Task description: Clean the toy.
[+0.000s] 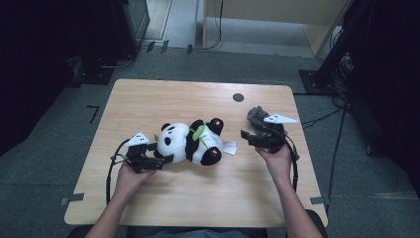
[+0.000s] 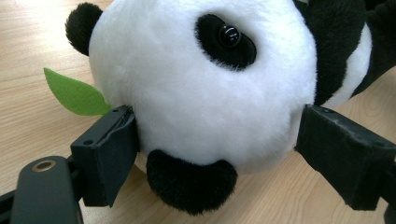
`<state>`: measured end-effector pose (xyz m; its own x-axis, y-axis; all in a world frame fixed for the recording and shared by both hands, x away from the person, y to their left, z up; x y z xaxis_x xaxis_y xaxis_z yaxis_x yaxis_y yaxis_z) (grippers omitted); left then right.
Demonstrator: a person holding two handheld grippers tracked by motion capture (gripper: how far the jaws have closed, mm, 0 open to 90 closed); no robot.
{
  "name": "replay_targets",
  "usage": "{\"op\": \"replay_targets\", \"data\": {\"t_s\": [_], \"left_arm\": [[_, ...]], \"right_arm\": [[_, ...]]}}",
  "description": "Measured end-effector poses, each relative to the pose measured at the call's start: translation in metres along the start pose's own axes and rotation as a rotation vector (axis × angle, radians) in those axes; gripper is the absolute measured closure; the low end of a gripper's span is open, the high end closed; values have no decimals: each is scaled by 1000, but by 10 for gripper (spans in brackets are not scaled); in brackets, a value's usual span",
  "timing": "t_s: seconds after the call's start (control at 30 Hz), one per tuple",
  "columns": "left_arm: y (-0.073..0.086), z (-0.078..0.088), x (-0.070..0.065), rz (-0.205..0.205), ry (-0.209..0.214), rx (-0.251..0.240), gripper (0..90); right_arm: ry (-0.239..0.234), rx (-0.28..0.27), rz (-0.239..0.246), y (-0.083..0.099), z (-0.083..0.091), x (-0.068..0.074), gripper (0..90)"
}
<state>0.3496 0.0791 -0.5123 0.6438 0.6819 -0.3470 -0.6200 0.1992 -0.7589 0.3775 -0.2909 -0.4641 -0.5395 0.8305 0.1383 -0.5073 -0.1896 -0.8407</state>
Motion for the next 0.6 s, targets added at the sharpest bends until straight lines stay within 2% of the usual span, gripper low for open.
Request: {"op": "replay_targets", "data": {"t_s": [0.13, 0.47, 0.6], "left_arm": [[0, -1, -1, -13, -12, 2, 136], [1, -1, -1, -12, -14, 2, 144], [0, 0, -1, -5, -9, 3, 144]], "right_arm": [[-23, -6, 25, -1, 4, 19, 283], [-105, 11, 76, 0, 9, 71, 280], [-123, 9, 112, -1, 8, 86, 278]]}}
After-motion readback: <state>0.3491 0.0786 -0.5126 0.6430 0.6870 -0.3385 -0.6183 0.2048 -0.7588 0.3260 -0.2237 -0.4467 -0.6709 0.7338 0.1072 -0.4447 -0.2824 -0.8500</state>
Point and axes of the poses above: each handheld gripper's, and its own axes: z roughly backward along the jaws, y roughly out of its underside, x roughly to its left, the point moved 5 cm from there along -z, roughly forward along the jaws, and after that the axes turned 5 degrees about z, right-handed, at the moved point
